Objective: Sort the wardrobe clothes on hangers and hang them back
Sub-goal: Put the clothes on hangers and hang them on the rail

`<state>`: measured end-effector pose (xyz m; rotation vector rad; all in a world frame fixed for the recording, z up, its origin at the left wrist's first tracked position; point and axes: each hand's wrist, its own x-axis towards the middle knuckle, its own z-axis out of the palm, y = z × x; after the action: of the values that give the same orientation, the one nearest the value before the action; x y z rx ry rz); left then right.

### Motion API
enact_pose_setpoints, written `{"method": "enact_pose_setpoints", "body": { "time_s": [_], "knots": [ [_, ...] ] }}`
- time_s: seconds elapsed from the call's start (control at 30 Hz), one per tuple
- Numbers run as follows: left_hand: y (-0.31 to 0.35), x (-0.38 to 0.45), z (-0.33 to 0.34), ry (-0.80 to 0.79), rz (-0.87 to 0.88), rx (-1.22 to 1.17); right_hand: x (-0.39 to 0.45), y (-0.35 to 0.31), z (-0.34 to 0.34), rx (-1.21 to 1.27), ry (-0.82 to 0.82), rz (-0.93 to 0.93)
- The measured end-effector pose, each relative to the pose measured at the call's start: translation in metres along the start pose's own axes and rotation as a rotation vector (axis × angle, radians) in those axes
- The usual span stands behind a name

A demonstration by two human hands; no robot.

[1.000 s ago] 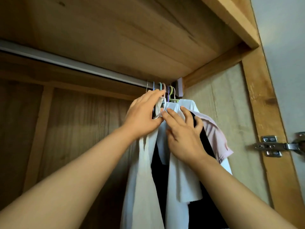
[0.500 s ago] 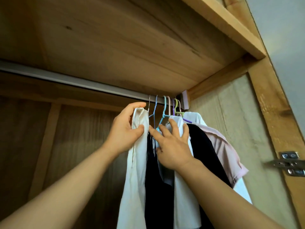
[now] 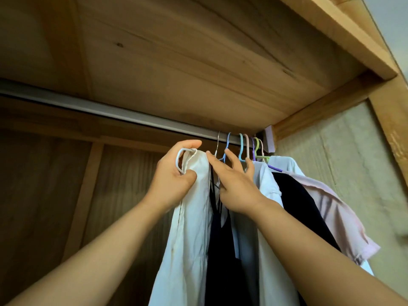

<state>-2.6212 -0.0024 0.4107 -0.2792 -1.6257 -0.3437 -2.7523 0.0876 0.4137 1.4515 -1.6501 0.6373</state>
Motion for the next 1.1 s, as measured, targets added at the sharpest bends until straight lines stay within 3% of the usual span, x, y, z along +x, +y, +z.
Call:
{"method": "enact_pose_setpoints", "body": {
  "time_s": [0.07,0.27,0.57,0.77,0.9,1.1],
  "knots": [
    [-0.004,0.000,-0.003,0.003,-0.021,-0.020,0.006,0.001,-0.001,0.151,-0.044,0.029],
    [-0.014,0.002,-0.018,0.092,-0.049,-0.097,0.027,0.014,0.022,0.242,-0.049,0.007],
    [-0.027,-0.005,-0.027,0.123,-0.040,-0.140,0.028,0.032,0.021,-0.237,0.116,-0.042],
    [-0.021,-0.013,-0.004,0.048,-0.064,-0.225,0.016,0.045,0.009,0.012,0.073,-0.031],
    [-0.021,-0.020,0.028,-0.034,-0.077,-0.217,-0.003,0.049,-0.008,-0.017,0.098,-0.003],
    [-0.015,-0.024,0.069,-0.030,-0.071,-0.148,-0.033,0.050,-0.024,0.027,0.108,0.038]
  ]
}}
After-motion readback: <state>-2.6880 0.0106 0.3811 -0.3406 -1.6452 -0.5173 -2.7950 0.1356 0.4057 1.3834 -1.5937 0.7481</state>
